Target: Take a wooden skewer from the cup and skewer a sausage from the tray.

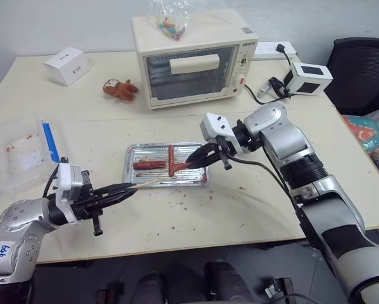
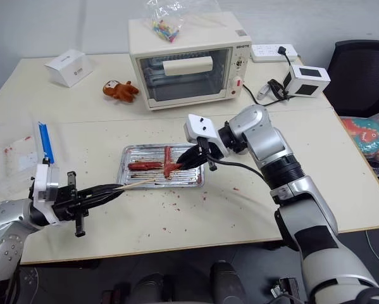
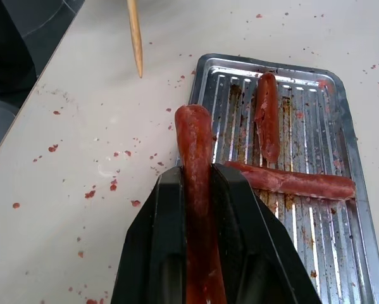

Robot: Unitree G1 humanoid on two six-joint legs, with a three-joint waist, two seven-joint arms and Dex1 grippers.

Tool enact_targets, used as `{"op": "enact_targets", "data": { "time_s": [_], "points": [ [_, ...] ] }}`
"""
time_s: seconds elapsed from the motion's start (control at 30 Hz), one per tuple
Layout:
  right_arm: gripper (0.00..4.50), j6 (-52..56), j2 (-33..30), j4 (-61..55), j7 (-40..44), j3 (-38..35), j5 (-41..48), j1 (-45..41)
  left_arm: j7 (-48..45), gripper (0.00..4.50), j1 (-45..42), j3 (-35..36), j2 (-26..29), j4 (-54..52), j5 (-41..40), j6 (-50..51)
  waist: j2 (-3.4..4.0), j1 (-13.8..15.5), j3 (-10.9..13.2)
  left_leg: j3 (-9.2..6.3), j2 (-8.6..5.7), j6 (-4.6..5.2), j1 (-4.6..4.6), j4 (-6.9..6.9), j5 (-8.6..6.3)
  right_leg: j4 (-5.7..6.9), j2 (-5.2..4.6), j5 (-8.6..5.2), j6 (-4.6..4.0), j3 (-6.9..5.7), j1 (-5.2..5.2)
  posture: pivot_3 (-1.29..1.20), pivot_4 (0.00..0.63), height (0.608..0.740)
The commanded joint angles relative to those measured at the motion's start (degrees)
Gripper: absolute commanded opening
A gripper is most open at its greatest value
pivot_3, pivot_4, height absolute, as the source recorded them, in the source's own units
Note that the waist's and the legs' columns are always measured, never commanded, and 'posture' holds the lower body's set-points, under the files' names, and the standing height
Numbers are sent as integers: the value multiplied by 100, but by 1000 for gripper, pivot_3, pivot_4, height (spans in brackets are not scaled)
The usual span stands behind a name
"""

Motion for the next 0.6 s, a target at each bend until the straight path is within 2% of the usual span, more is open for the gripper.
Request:
{"op": "enact_targets", "data": {
  "time_s": [0.03, 0.6],
  "points": [
    [625, 19, -64, -204, 323, 15, 113, -19, -19, 0, -41, 115, -16, 18, -75, -59, 0, 0, 0, 0, 0, 0, 0, 0, 0, 0, 0, 0, 0, 0, 0, 0, 150, 740],
    [625, 163, -75, -363, 273, 50, 256, 10, -29, 0, -243, -89, -151, 132, 19, -136, 0, 2, 0, 0, 0, 0, 0, 1, 0, 1, 0, 0, 0, -1, 0, 0, 150, 740]
  ]
}}
